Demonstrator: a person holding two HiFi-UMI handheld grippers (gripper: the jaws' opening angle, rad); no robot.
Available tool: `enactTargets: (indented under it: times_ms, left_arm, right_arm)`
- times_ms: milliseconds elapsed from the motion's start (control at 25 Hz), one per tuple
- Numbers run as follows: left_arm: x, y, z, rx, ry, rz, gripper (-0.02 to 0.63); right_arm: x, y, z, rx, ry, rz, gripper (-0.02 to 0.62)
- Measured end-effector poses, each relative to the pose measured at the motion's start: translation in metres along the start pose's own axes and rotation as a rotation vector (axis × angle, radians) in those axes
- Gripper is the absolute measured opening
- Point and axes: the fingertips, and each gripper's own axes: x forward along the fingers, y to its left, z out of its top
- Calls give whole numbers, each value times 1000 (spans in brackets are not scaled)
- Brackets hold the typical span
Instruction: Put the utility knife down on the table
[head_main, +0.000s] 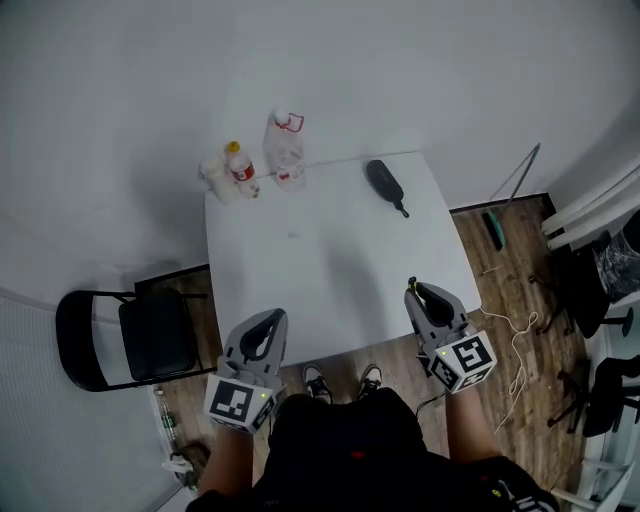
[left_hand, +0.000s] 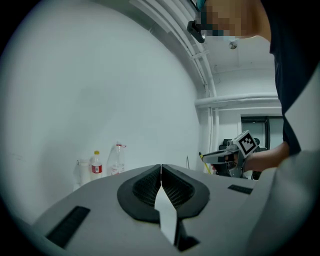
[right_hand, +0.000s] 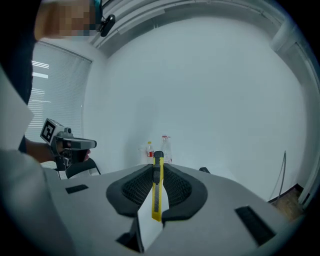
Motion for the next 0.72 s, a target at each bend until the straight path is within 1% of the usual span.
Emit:
enactTargets:
  times_ms: [120, 280, 360, 400, 560, 720]
  left_arm:
    - [6, 1, 0, -2, 6, 31, 25]
    - [9, -5, -2, -22, 28, 100, 25]
    - [12, -9, -4, -31, 36, 114, 25]
    - [13, -11, -6, -30, 42, 120, 25]
    - [14, -8, -14, -62, 47, 172, 25]
    - [12, -7, -23, -85, 54, 202, 25]
  right_arm:
    - [29, -9, -21, -8, 54, 36, 75]
    - [61, -24, -50, -100, 153, 98, 75]
    - [80, -36, -67, -141, 220, 115, 75]
    - [91, -42, -77, -145, 254, 116, 75]
    - [128, -62, -132, -49, 404, 112, 75]
    - [149, -70, -184, -57, 539, 115, 75]
